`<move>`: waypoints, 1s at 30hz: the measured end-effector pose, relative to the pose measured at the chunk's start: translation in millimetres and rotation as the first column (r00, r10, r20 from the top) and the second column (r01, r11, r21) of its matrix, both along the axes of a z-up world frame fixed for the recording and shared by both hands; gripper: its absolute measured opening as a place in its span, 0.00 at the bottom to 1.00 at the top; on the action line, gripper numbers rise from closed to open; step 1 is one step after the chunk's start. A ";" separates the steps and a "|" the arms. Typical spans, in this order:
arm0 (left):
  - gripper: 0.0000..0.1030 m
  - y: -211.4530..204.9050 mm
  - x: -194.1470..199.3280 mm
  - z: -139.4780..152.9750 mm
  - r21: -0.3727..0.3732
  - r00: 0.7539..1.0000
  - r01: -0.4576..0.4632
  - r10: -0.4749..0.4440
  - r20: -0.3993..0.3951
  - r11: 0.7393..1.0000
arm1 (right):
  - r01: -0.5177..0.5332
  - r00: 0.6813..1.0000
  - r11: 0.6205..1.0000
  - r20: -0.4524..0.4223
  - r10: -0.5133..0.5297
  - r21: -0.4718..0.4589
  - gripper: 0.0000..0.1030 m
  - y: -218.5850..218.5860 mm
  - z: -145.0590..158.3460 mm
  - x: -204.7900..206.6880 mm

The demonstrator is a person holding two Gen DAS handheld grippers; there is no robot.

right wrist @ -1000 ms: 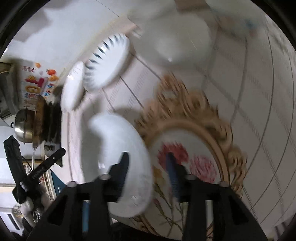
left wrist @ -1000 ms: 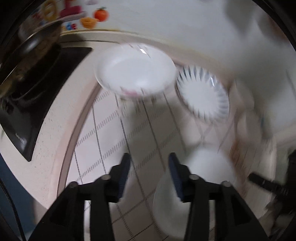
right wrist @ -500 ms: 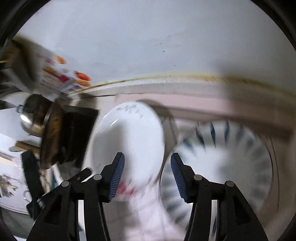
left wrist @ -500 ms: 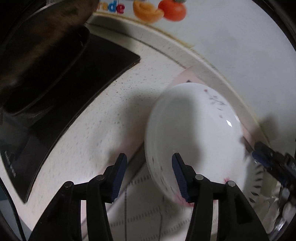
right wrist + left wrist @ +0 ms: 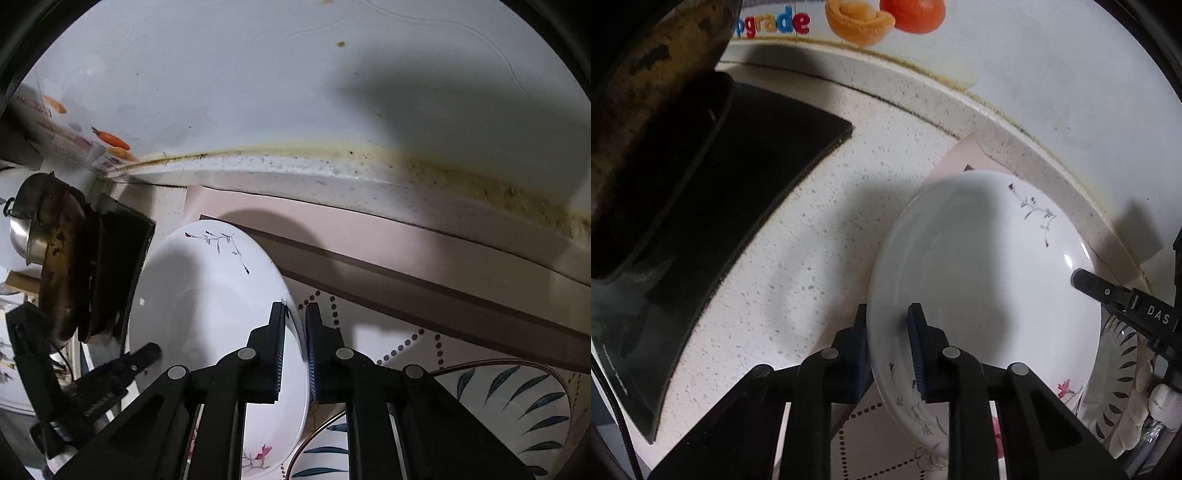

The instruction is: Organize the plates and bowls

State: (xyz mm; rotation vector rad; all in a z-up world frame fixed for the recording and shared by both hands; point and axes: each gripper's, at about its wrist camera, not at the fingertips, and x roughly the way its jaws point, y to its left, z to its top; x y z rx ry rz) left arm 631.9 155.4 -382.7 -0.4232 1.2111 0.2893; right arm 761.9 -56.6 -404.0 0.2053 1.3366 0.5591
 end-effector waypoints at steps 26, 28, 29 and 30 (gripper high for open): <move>0.17 -87.8 -127.5 93.3 -0.086 0.962 0.266 -0.259 0.091 0.960 | 0.117 0.990 0.992 0.074 -0.120 0.052 0.12 -113.3 97.6 -183.7; 0.17 -101.9 -135.6 87.0 -0.086 0.952 0.304 -0.298 0.076 0.949 | 0.147 0.987 0.988 0.056 -0.150 0.047 0.12 -133.6 95.2 -211.4; 0.17 -108.6 -139.8 84.0 -0.089 0.945 0.325 -0.320 0.068 0.941 | 0.152 0.987 0.987 0.053 -0.155 0.042 0.12 -140.6 93.2 -220.4; 0.17 -114.4 -146.0 82.5 -0.093 0.940 0.341 -0.337 0.061 0.935 | 0.169 0.984 0.985 0.049 -0.170 0.040 0.12 -149.4 91.4 -233.6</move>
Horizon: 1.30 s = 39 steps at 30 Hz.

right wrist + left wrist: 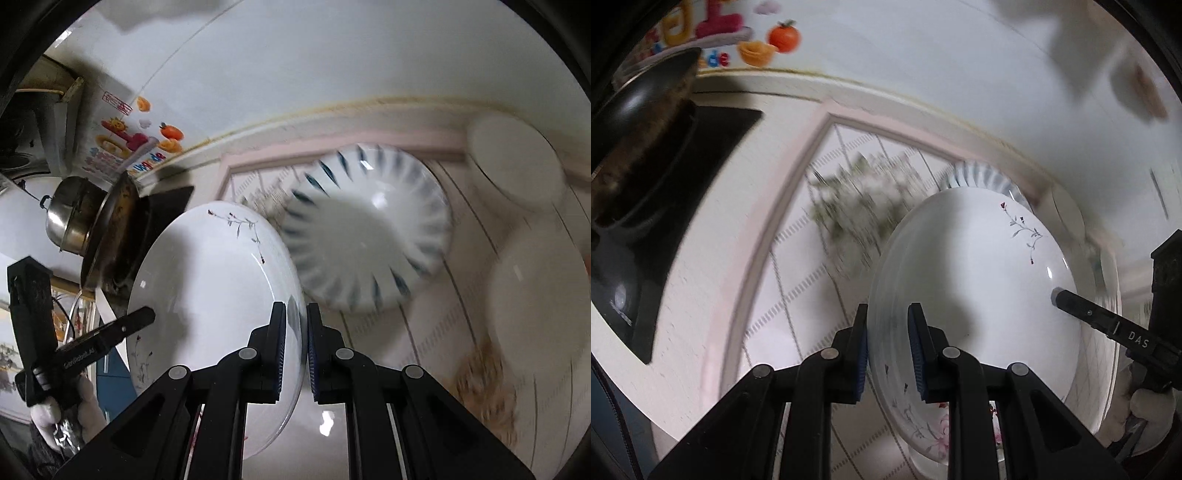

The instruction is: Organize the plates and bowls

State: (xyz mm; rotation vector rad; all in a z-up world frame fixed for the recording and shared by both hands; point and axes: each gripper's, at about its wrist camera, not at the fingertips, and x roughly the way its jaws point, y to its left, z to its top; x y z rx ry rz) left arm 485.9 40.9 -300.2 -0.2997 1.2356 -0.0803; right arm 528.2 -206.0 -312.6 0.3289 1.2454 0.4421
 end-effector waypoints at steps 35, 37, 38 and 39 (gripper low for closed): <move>0.20 -69.8 -55.4 -71.0 0.092 0.970 0.181 -0.162 -0.178 0.979 | 0.119 0.976 0.993 -0.184 -0.119 -0.015 0.12 -76.6 -80.7 -118.8; 0.20 -68.8 -56.5 -72.5 0.089 0.971 0.174 -0.156 -0.183 0.981 | 0.113 0.975 0.993 -0.190 -0.114 -0.019 0.12 -75.8 -80.3 -118.1; 0.20 -68.0 -56.7 -72.7 0.087 0.971 0.170 -0.151 -0.186 0.982 | 0.111 0.975 0.994 -0.193 -0.113 -0.021 0.12 -75.2 -80.2 -118.2; 0.20 -67.7 -56.9 -73.1 0.086 0.971 0.167 -0.148 -0.188 0.982 | 0.103 0.975 0.994 -0.198 -0.106 -0.024 0.12 -74.1 -80.1 -117.6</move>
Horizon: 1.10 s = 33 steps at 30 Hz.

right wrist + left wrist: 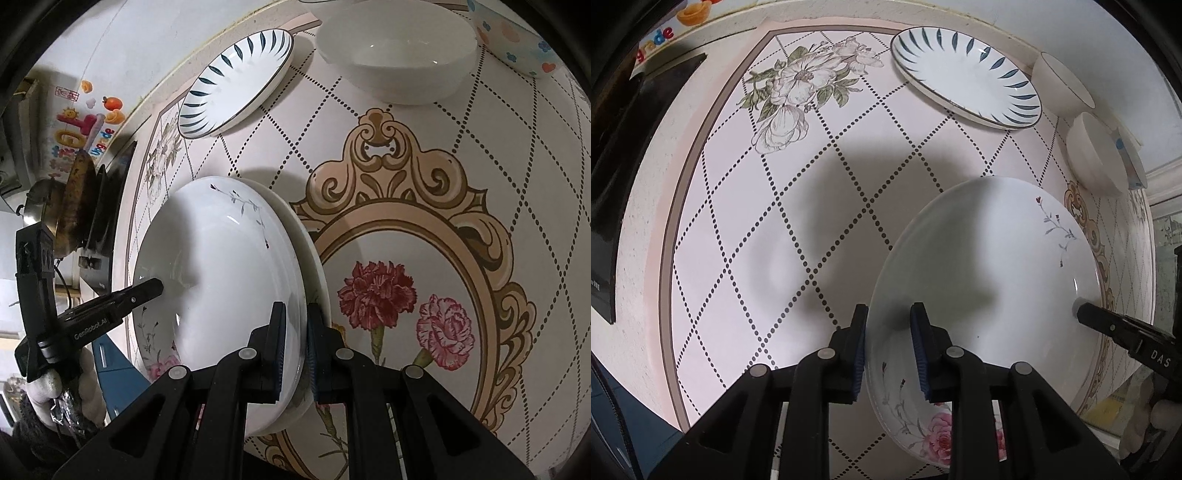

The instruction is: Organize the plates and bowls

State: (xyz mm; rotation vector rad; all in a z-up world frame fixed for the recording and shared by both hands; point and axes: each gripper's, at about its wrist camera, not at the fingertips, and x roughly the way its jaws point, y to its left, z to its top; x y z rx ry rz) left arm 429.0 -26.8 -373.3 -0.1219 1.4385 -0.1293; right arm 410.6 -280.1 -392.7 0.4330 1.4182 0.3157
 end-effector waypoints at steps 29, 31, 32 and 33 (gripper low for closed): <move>0.21 2.7 0.0 5.1 -0.022 0.999 -0.020 0.020 -0.035 1.000 | -0.159 0.979 0.976 -0.152 0.136 -0.151 0.15 3.8 22.4 8.2; 0.21 10.2 5.4 21.4 -0.036 0.999 -0.046 0.045 -0.011 0.998 | -0.145 0.983 0.980 -0.134 0.127 -0.137 0.15 -3.0 37.0 17.1; 0.21 11.7 10.7 29.5 -0.039 0.999 -0.053 0.053 0.005 0.998 | -0.133 0.985 0.983 -0.124 0.117 -0.125 0.15 -6.6 45.3 23.8; 0.22 12.2 18.9 38.4 -0.039 0.998 -0.059 0.060 0.023 0.997 | -0.115 0.989 0.988 -0.101 0.105 -0.103 0.15 -9.8 56.3 34.4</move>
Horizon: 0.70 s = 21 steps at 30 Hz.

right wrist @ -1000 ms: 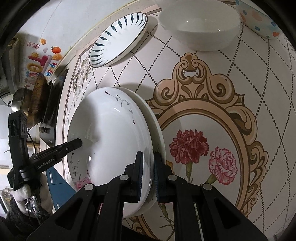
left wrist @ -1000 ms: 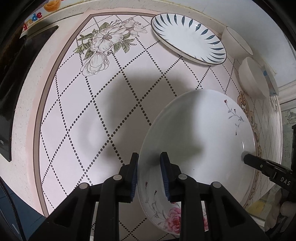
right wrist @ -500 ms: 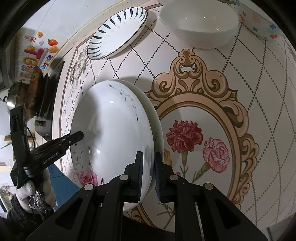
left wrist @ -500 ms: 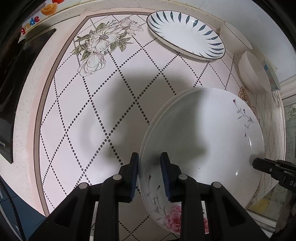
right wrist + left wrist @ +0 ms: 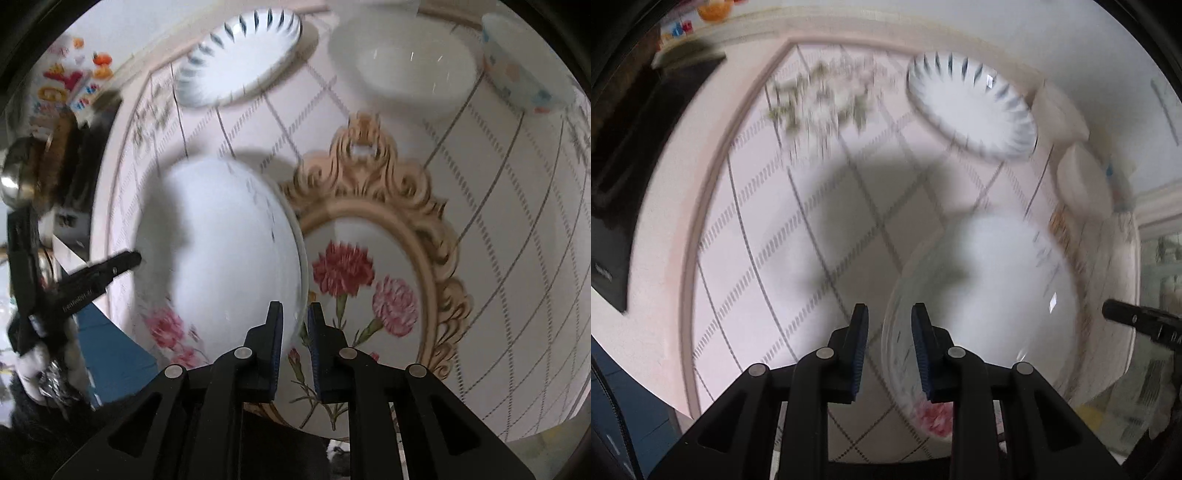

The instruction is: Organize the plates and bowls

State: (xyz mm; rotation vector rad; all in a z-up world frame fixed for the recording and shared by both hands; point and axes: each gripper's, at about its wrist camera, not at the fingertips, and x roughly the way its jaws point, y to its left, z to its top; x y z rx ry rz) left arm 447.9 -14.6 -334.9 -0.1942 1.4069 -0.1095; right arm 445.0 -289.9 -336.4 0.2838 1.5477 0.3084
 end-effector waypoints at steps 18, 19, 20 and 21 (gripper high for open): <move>0.32 -15.5 204.6 -43.7 0.008 0.997 -0.069 0.069 -0.044 0.998 | 0.059 0.996 0.992 0.076 -0.050 -0.108 0.44 16.3 -17.6 225.2; 0.32 -15.5 207.2 -49.1 0.005 0.996 -0.068 0.068 -0.054 0.998 | 0.053 0.996 0.992 0.080 -0.044 -0.113 0.42 16.6 -21.5 227.0; 0.32 -15.2 209.0 -53.3 0.005 0.996 -0.070 0.070 -0.060 0.998 | 0.044 0.995 0.992 0.089 -0.033 -0.122 0.39 19.4 -24.4 229.3; 0.32 -15.5 210.6 -57.4 0.002 0.996 -0.069 0.069 -0.062 0.998 | 0.032 0.995 0.990 0.101 -0.019 -0.135 0.33 22.4 -26.8 232.9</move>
